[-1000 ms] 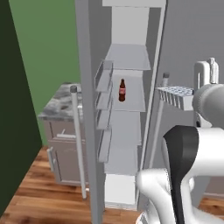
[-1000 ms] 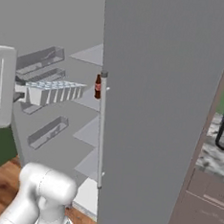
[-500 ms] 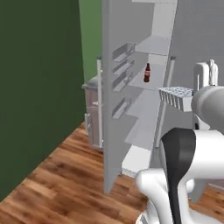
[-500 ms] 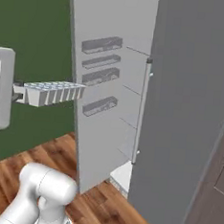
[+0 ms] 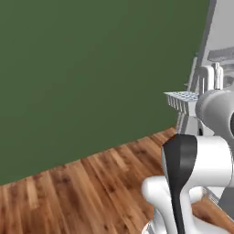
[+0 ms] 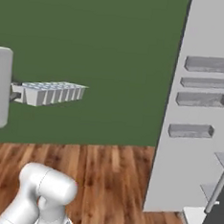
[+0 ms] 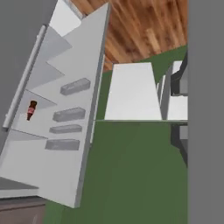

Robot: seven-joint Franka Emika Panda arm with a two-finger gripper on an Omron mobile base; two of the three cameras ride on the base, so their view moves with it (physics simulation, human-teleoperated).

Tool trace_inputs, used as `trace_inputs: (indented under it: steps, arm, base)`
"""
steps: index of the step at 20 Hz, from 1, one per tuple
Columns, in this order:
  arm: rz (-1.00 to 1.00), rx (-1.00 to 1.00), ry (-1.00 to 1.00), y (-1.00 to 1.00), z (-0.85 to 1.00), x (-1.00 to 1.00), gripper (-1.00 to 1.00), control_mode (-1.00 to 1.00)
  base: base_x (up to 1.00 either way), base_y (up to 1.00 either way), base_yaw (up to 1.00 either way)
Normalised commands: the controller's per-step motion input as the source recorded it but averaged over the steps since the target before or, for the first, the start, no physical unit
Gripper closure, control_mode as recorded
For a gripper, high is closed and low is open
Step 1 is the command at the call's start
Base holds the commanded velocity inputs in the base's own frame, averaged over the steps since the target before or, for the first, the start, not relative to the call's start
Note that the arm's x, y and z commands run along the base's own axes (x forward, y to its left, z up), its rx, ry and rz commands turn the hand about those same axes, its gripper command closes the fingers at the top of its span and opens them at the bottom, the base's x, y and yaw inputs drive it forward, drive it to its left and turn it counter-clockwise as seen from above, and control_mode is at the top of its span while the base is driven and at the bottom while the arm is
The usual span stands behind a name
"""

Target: Open the freezer door, pick up the ice cube tray from the freezer, and place it on the dining counter.

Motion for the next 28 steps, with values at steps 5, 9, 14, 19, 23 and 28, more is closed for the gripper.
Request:
trace_inputs:
  steps: [5,9,14,19,23,28]
  arm:
    - [0.00,0.00,0.00,0.00,0.00,0.00,1.00,1.00]
    - [0.00,0.00,0.00,0.00,0.00,0.00,1.00,1.00]
    - [0.00,0.00,0.00,0.00,0.00,0.00,1.00,1.00]
    - [0.00,0.00,0.00,0.00,0.00,0.00,1.00,1.00]
    - [0.00,0.00,0.00,0.00,0.00,0.00,1.00,1.00]
    - [0.00,0.00,0.00,0.00,0.00,0.00,1.00,1.00]
  base:
    - [-0.51,0.05,1.00]
    - [-0.46,0.21,1.00]
    - [-0.46,0.32,0.99]
    - [-0.40,0.28,1.00]
    - [-0.48,0.15,0.97]
    - [-0.41,-0.28,0.53]
